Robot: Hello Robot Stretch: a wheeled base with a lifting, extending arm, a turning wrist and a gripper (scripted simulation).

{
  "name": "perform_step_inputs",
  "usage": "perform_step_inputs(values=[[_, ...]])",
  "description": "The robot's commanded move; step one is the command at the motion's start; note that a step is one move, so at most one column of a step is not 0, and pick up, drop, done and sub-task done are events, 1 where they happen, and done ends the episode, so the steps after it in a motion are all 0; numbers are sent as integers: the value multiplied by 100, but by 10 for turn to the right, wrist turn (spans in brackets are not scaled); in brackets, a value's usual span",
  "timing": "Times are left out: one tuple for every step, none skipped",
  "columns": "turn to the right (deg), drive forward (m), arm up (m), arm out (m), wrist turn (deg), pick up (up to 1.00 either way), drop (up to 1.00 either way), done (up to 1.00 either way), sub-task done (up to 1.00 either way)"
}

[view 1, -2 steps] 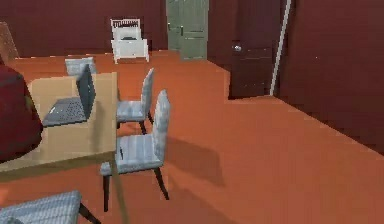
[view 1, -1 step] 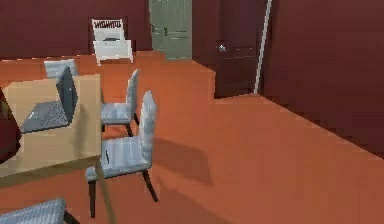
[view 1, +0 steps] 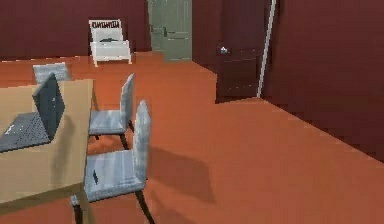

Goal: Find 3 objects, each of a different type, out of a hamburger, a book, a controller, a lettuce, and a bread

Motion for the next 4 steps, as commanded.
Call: perform_step_inputs(values=[[-450,0,0,0,0,0,0,0,0],[-450,0,0,0,0,0,0,0,0],[-270,0,0,0,0,0,0,0,0],[0,100,0,0,0,0,0,0,0]])
